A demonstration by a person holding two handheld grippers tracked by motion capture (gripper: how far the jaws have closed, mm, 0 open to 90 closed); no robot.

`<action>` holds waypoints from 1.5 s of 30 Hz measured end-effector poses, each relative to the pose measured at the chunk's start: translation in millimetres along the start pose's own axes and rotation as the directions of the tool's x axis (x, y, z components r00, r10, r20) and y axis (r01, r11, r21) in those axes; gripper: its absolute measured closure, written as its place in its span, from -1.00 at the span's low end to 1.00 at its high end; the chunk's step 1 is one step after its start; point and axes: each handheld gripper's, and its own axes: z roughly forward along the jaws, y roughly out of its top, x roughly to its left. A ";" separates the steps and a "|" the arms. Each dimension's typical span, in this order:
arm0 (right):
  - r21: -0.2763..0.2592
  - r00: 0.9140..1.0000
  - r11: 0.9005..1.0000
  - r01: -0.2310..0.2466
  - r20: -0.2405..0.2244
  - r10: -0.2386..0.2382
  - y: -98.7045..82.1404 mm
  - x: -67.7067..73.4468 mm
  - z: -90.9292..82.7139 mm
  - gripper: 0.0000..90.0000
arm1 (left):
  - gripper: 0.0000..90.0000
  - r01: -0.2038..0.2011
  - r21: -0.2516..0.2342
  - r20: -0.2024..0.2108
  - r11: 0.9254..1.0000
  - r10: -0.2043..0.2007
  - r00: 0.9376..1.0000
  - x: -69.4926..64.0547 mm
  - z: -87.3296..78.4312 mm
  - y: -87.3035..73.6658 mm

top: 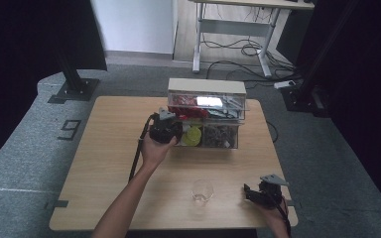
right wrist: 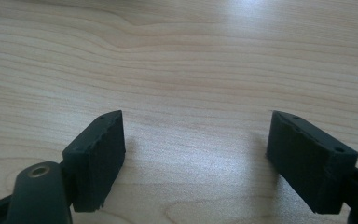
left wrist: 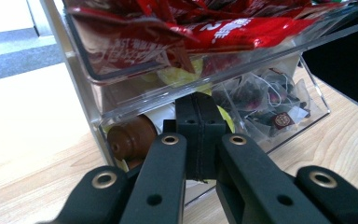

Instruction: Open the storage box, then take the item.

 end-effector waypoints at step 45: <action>-0.202 0.981 0.979 0.019 -0.186 -0.057 87.0 31.4 -3.9 -0.07 | 0.99 0.002 0.001 0.029 1.000 -0.002 1.000 -3.8 7.3 0.4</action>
